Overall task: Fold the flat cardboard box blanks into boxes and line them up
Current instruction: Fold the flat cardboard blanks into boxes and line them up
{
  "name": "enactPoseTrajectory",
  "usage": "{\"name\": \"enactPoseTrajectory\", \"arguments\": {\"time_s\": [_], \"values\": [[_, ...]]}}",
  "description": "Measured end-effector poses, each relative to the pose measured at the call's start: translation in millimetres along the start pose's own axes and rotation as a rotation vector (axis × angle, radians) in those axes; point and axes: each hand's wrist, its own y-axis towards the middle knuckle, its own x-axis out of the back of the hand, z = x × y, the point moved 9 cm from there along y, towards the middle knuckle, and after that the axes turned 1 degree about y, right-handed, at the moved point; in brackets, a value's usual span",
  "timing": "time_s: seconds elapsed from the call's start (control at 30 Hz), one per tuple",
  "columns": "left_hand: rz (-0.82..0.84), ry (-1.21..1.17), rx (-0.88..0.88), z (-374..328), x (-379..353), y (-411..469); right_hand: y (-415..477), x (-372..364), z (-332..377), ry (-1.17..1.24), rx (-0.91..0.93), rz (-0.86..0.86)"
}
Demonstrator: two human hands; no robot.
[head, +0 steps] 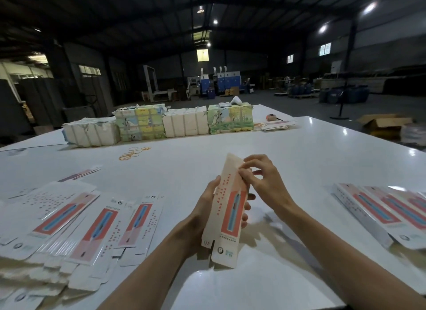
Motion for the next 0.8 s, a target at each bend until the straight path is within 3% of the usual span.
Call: {"name": "enactPoseTrajectory", "arguments": {"time_s": [0.23, 0.53, 0.7, 0.8], "values": [[0.112, 0.036, 0.108, -2.3, -18.6, -2.6, 3.0, 8.3, -5.1, 0.235, -0.143, 0.034], [0.178, 0.024, 0.06, -15.6, -33.1, -7.4, 2.3, 4.6, -1.0, 0.504, -0.14, 0.095], [0.202, -0.006, 0.063, -13.0, -33.6, -10.3, 2.1, 5.2, 4.4, 0.503, -0.108, 0.117], [0.174, -0.023, 0.082, -7.0, -28.7, -8.3, 1.5, 7.6, 7.4, 0.35, -0.044, 0.14]]}}
